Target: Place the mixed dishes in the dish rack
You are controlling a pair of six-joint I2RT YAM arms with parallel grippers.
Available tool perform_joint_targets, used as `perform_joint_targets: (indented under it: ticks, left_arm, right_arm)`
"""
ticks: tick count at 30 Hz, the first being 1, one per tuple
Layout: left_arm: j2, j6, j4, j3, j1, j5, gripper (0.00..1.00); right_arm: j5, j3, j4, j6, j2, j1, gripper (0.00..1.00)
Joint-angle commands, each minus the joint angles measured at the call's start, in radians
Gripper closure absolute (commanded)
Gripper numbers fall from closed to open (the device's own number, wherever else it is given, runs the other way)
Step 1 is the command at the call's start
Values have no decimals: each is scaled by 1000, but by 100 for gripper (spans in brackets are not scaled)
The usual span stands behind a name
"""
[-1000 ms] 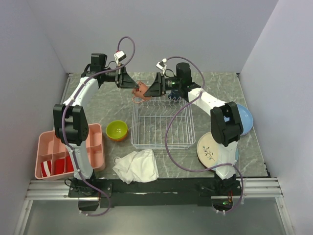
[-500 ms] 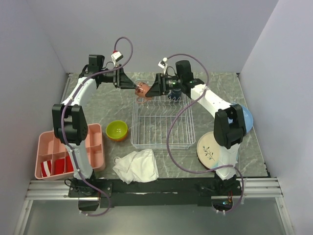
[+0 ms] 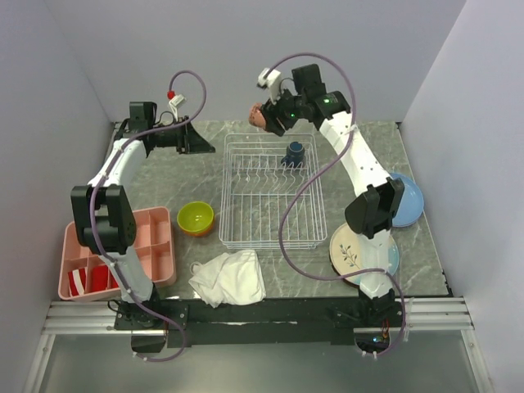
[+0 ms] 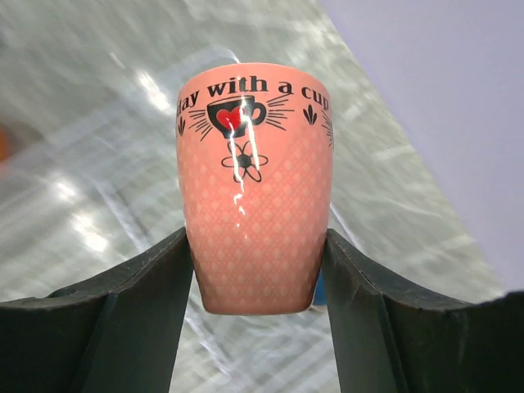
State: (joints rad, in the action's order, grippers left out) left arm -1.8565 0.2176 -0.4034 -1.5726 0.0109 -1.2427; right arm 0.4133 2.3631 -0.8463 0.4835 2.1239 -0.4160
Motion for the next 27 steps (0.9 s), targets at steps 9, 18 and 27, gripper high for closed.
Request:
perform_joint_targets:
  ticks: [9, 18, 27]
  left_arm:
    - [281, -12, 230, 282, 27, 55, 46]
    - [397, 2, 275, 404, 50, 57, 46]
    - [451, 6, 285, 479, 78, 38, 45]
  right_arm:
    - [-450, -55, -143, 564, 43, -129, 81]
    - [-654, 4, -151, 737, 149, -153, 85]
    - [-722, 10, -138, 852, 215, -168, 80]
